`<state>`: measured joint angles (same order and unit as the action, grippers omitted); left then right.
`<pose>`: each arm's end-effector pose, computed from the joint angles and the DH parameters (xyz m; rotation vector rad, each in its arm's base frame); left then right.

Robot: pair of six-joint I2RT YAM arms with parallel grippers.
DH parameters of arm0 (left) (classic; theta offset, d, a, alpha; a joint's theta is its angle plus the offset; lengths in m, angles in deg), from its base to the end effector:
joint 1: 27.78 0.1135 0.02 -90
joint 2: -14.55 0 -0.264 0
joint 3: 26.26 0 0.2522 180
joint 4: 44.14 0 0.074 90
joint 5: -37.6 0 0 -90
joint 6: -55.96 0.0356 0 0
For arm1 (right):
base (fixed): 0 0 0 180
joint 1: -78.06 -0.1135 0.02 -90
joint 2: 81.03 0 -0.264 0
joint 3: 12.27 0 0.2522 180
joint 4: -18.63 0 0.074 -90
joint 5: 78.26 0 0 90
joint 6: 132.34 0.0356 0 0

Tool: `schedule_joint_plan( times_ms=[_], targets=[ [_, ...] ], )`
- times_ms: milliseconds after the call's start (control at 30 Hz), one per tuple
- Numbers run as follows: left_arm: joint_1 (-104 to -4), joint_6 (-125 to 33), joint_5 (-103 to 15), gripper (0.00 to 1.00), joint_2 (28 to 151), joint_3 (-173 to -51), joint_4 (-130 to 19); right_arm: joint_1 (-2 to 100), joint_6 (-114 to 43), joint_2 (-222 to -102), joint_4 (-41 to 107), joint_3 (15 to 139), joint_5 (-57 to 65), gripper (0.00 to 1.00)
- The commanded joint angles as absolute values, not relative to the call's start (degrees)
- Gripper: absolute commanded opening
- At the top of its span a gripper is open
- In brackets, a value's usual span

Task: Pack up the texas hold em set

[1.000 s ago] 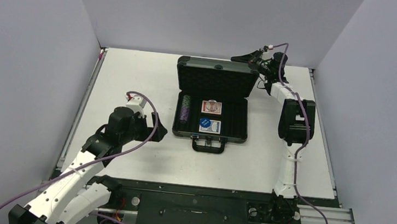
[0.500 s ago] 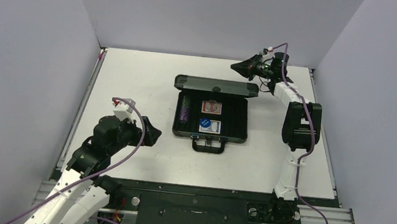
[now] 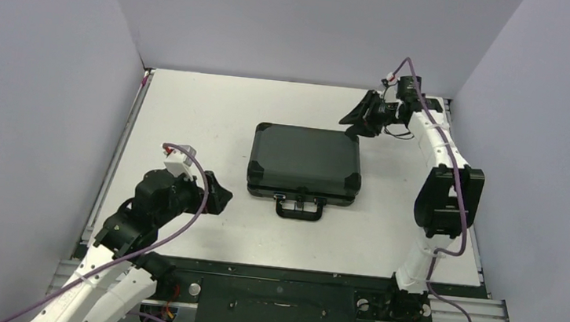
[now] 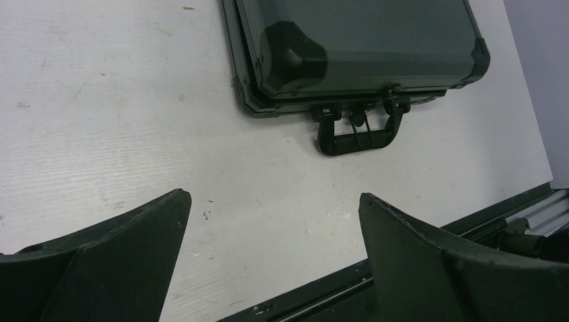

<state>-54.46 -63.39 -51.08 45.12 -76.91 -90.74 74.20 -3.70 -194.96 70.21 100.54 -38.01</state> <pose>0.1137 -0.0580 0.2854 -0.0339 2.0932 -0.6295 0.4352 0.0566 0.2727 0.3743 2.5060 1.3880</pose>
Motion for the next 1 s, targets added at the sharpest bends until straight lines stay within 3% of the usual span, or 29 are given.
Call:
schedule_joint_plan(
  times_ms=[0, 400, 700, 967],
  targets=[
    [-55.9, -62.7, -52.0, 0.96, 45.7, -77.4, -90.0, 73.1, -14.9, -184.1, 81.9, 100.4, -29.7, 0.39],
    [-59.6, -70.2, -59.3, 0.96, 49.1, -76.6, -89.7, 65.5, -17.8, -168.0, 89.9, 93.7, -15.5, 0.46],
    [-58.7, -79.9, -55.6, 0.99, 48.2, -70.4, -82.3, 59.3, -10.7, -160.9, 84.6, 86.7, -9.8, 0.38],
    [-59.3, -80.1, -48.6, 0.81, 55.3, -69.2, -74.1, 56.8, -3.3, -158.8, 77.6, 78.6, -4.4, 0.29]
  ],
)
